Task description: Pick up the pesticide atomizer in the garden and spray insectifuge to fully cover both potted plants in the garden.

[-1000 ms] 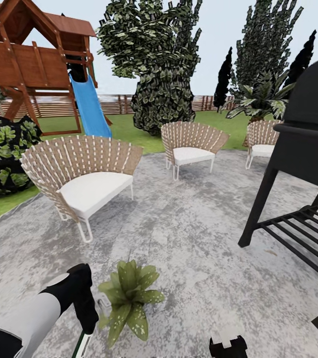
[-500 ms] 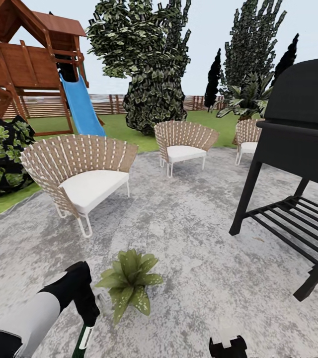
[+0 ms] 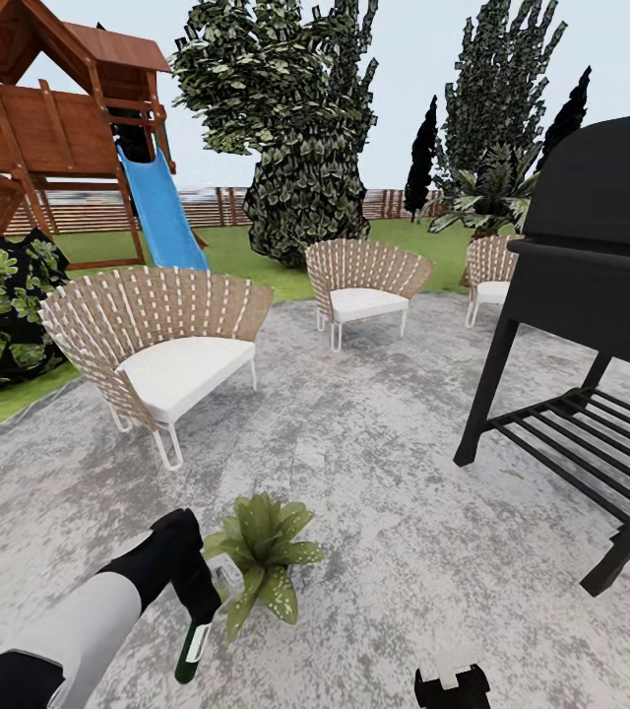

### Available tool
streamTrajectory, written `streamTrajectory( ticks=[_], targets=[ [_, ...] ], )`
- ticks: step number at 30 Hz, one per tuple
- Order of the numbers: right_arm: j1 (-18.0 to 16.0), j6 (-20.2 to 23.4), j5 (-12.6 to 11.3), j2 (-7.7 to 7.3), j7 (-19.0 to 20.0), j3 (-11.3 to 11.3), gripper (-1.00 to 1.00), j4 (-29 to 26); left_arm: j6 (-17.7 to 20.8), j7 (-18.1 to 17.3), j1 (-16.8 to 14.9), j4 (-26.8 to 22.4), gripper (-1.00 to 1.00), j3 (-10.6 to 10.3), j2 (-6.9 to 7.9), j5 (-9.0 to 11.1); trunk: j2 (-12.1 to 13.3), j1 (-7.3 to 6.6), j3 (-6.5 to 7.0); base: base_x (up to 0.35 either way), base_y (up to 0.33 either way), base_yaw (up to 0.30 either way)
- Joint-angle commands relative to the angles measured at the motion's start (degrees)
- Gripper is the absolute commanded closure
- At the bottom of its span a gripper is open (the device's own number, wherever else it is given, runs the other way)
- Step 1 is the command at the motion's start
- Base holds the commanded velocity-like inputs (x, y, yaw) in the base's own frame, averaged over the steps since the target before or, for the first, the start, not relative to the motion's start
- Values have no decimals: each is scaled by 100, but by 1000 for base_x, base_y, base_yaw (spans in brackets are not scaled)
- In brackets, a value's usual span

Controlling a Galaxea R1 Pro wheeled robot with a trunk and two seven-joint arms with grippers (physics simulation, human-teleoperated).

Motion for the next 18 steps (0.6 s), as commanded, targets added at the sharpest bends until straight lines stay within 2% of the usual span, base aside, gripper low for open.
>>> streamTrajectory(
  ticks=[1,4,5,8,9,12,13,14,18],
  targets=[
    [-4,-19,59,3,-17,-48,-100,7,44,-39,-6,-12,100,-25,7,-21,-2,-1,-6,0,0,0],
    [-4,-20,52,5,-18,-48,-100,7,50,-48,-22,-8,100,-17,83,-24,-2,-1,-6,0,0,0],
    [-4,-20,51,8,-18,-48,-100,7,47,-43,-23,-7,100,49,104,-24,-2,-1,-6,0,0,0],
    [-4,-19,50,12,-18,-48,-100,7,1,-19,-8,-4,100,514,127,-40,-2,-1,-6,0,0,0],
    [-4,-19,50,12,-18,-48,-100,5,-9,-5,-3,-1,100,612,242,-59,-2,-1,-6,0,0,0],
    [-4,-22,49,12,-18,-48,-100,7,-34,12,23,-2,100,632,280,-57,-2,-1,-6,0,0,0],
    [-4,-21,50,12,-18,-48,-100,7,-35,243,25,3,100,635,281,-36,-2,-1,-6,0,0,0],
    [-4,-19,50,12,-18,-48,-100,7,-33,271,25,4,100,635,279,-34,-2,-1,-6,-93,0,0],
    [-4,-19,44,12,-18,-48,-100,6,-28,288,25,3,100,637,267,-33,-2,-1,-6,-242,20,-7]
  ],
)
